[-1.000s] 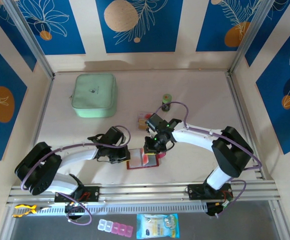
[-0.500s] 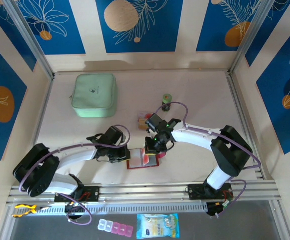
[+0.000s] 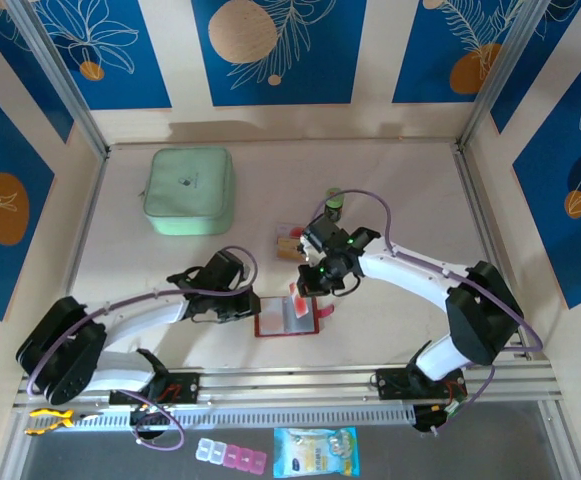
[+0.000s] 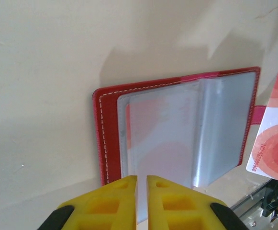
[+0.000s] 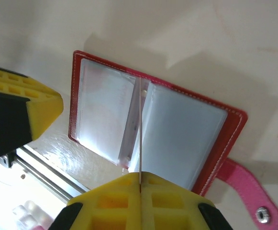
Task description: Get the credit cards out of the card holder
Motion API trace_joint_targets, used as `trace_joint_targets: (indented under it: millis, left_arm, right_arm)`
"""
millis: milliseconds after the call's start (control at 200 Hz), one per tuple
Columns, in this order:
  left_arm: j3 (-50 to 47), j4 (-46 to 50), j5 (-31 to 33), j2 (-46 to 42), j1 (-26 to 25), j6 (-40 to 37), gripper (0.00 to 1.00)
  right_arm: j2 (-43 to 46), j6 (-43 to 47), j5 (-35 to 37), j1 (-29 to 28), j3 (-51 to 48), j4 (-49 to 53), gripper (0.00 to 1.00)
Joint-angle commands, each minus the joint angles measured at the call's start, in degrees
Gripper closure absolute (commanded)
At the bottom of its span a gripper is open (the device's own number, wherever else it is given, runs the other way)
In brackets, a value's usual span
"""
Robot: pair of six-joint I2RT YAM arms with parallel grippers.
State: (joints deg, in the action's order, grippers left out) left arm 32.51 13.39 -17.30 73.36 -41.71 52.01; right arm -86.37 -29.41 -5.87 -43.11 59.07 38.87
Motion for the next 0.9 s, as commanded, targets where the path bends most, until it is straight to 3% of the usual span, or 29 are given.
trace_joint_targets:
  millis: [0, 175, 400, 615, 895]
  left_arm:
    - [0.6, 2.0, 2.1, -2.3, 0.6, -1.0, 0.87]
    - [-0.5, 2.5, 3.1, -4.6, 1.4, -1.1, 0.87]
    - [-0.7, 3.0, 3.0, -5.9, 2.0, -1.3, 0.87]
    - [-1.4, 4.1, 3.5, -7.7, 2.4, -1.4, 0.86]
    - [-1.1, 4.6, 3.1, -7.9, 3.1, -1.9, 0.86]
  right_arm:
    - [1.7, 14.9, -0.2, 0.7, 2.7, 3.4, 1.0]
    - [0.7, 33.4, -0.3, 2.0, 6.7, 8.0, 1.0]
    - [-4.9, 50.0, 12.9, 0.9, 16.0, 15.3, 1.0]
    - [-10.4, 61.1, 11.1, 3.6, 24.0, 18.5, 1.0]
    - [-18.2, 66.6, 5.7, 9.5, 36.7, 20.7, 1.0]
